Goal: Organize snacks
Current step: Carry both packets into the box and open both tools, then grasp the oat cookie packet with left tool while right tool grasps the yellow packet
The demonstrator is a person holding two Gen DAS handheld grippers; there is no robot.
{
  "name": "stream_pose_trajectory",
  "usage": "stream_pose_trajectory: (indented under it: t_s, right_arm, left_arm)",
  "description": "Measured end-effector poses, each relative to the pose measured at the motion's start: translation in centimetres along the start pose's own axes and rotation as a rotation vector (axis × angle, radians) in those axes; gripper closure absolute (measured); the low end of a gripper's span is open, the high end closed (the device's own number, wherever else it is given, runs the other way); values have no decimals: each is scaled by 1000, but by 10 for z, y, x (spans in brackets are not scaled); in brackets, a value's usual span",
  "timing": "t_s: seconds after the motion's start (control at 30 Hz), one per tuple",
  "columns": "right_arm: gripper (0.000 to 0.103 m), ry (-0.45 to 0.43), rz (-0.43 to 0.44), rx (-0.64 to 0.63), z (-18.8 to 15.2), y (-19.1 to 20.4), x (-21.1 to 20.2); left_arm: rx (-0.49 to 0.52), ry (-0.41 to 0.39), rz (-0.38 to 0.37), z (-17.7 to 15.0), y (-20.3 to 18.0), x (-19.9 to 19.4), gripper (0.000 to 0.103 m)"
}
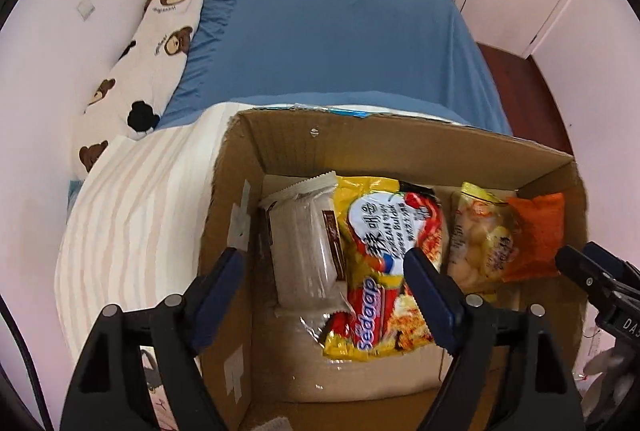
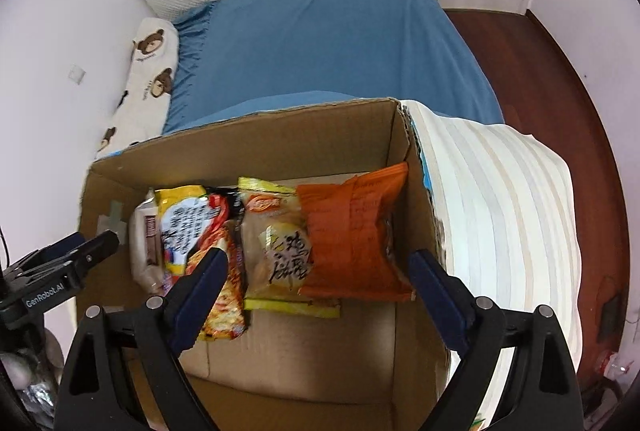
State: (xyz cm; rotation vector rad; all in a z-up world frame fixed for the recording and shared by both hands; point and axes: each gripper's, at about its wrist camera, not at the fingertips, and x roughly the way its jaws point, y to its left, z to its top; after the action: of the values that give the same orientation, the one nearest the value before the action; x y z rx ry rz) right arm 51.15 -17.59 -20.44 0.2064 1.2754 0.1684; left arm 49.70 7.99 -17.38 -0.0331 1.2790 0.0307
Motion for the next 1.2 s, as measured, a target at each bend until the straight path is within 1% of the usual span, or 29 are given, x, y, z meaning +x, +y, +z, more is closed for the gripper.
stream_pose_trajectory:
  t_s: [0.13, 0.27, 0.4, 0.5, 0.6, 0.67, 0.8, 0.87, 0.97, 1.07, 1.2]
  right_arm:
    - [8, -43, -15, -37, -20, 8, -23]
    - [8, -76, -26, -77, -43, 20, -44]
    - [8, -111, -30, -111, -69, 30, -65]
    - [8, -128, -33, -118, -85, 32, -79]
    - [8, -153, -28, -115, -101, 34, -95]
    - [8, -182, -23, -111, -113, 35, -109]
    - [8, -213, 2, -103, -130, 30, -135]
    - [8, -218, 17, -99, -142, 29, -145]
    - [8, -178, 53, -76, -163, 23, -147]
    - [8, -90, 85, -40, -188, 12, -130]
    - [8, 41, 95, -13, -222, 0, -89]
  left_arm:
    - [-22, -36, -32, -22, -2, -23, 21]
    - [-25, -62, -34, -45, -8, -44, 21]
    - [-4, -90, -29, -68, -17, -66, 21]
    - [0, -116, -29, -82, -21, -82, 21]
    - [10, -157, -5, -94, -24, -99, 21]
    - [10, -180, -3, -103, -26, -110, 21]
    - [-7, -204, -22, -120, -25, -130, 21]
    - [-17, -201, -38, -128, -24, -134, 21]
    - [-49, -185, -50, -147, -19, -134, 21]
    - [-114, -129, -60, -173, -4, -122, 21]
    - [-250, 6, -71, -215, 33, -85, 21]
